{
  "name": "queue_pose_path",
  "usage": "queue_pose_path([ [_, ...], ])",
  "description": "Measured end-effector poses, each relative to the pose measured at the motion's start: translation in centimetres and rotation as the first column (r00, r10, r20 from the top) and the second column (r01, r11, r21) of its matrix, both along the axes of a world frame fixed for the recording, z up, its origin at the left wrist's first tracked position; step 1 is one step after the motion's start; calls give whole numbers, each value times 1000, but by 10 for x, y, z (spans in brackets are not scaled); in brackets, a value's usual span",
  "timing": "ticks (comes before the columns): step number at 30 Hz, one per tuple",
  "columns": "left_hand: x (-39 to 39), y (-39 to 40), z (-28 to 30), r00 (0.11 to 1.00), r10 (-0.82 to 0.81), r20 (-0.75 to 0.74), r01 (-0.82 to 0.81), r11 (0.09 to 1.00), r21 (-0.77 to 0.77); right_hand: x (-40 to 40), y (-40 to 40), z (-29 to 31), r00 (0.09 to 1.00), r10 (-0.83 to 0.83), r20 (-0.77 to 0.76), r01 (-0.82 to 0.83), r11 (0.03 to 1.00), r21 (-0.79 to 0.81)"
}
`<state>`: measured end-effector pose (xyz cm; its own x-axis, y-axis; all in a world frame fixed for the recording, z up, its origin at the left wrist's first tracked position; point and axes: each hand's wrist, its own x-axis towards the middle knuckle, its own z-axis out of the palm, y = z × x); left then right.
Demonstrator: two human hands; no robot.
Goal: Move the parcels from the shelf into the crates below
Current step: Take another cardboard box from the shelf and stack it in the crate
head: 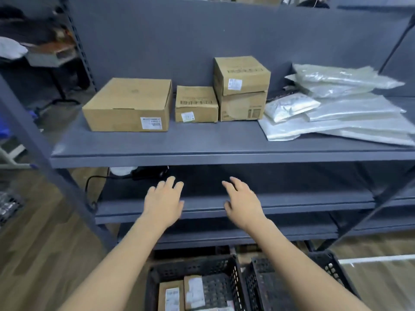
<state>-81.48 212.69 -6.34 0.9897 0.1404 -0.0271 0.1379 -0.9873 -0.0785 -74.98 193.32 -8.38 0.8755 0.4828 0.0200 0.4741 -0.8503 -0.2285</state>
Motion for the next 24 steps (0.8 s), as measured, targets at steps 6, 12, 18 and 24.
queue_pose_path([
  [6,49,9,44,992,33,124,-31,999,-16,56,9,55,977,85,194,-98,994,57],
  [12,112,-5,97,989,-22,149,5,994,110,129,-4,103,937,121,329,-120,992,-23],
  [18,191,-31,164,967,-50,252,23,994,108,204,-16,156,885,109,453,-99,994,-45],
  [24,255,-51,188,971,38,236,-42,999,12,254,-19,188,876,95,473,-11,984,-177],
])
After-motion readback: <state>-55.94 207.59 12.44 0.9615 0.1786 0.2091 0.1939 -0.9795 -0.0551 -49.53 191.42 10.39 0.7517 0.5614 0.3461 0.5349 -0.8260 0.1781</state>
